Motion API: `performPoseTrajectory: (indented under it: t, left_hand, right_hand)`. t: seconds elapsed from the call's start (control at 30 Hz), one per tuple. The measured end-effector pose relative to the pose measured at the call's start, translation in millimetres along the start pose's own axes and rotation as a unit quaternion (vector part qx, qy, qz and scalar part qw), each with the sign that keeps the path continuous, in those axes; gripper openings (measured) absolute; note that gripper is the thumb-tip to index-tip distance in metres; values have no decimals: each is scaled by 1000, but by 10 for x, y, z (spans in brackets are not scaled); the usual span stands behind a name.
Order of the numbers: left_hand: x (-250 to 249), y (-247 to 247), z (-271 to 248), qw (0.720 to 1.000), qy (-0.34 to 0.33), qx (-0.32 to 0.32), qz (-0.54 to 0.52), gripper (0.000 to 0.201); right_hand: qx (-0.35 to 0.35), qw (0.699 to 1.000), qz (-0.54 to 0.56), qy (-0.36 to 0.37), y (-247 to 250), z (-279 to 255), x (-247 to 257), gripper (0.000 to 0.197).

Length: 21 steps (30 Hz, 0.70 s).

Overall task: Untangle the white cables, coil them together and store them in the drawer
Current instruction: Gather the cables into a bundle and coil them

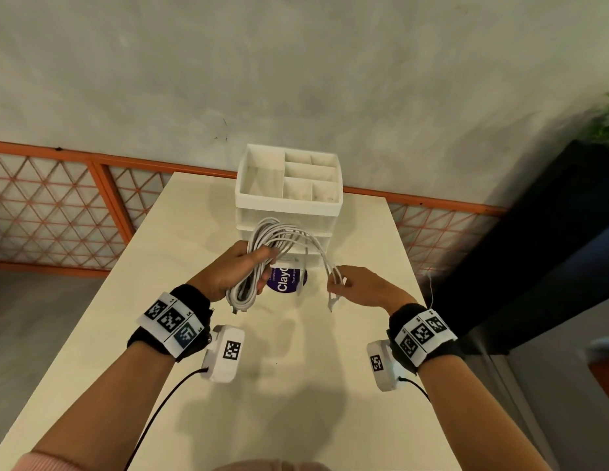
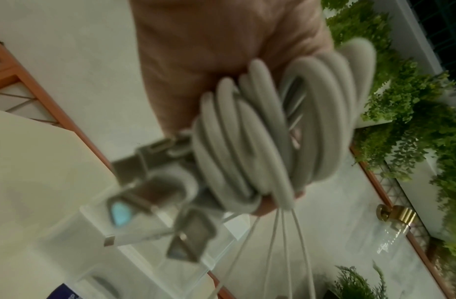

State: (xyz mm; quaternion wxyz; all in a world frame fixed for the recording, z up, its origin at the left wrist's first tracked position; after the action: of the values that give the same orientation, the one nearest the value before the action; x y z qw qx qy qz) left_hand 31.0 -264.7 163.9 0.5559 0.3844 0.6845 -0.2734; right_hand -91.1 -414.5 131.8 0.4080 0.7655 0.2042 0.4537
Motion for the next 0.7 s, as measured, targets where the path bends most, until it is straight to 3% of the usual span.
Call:
performPoseTrajectory:
  t: [0.1,0.2,0.27,0.37,0.47,0.57,0.7]
  left_hand:
    - [51,-53,-16,1000,6,18,14,28]
    - [81,-188,-47,999,13,48,20,29]
    - [74,-295,-81,997,15,74,9,29]
    - [16,-382,-123,995,9,97,-16,28]
    - [10,-318,-131,996,-1,90,-18,26]
    - [95,-322,-129,996,4,85,18,31]
    - [115,-573,-151,991,0,114,77,32]
  right_hand:
    - [-28,998,63,8,55,-18,25,64]
    - [-80,982,134,106,263,-48,399,94]
    - [-79,976,134,155,301,-18,633,79]
    - [-39,973,158,161,311,-8,742,23]
    - [-13,958,248,146,365,-87,715,22]
    - [-40,943,296,150,523,-186,814,22]
    - [-138,952,200,185,695,-205,1127,24]
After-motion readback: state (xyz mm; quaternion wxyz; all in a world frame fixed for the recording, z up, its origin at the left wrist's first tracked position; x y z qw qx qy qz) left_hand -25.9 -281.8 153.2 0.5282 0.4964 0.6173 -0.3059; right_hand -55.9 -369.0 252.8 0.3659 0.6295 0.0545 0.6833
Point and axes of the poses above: each hand's wrist, its own z-axis towards the middle knuckle, its own y-axis out of the back of the hand, x = y × z, the point moved 10 cm from there along z, towards the middle knuckle, and after that the axes turned 4 degrees about -x, right-handed, at the moved point
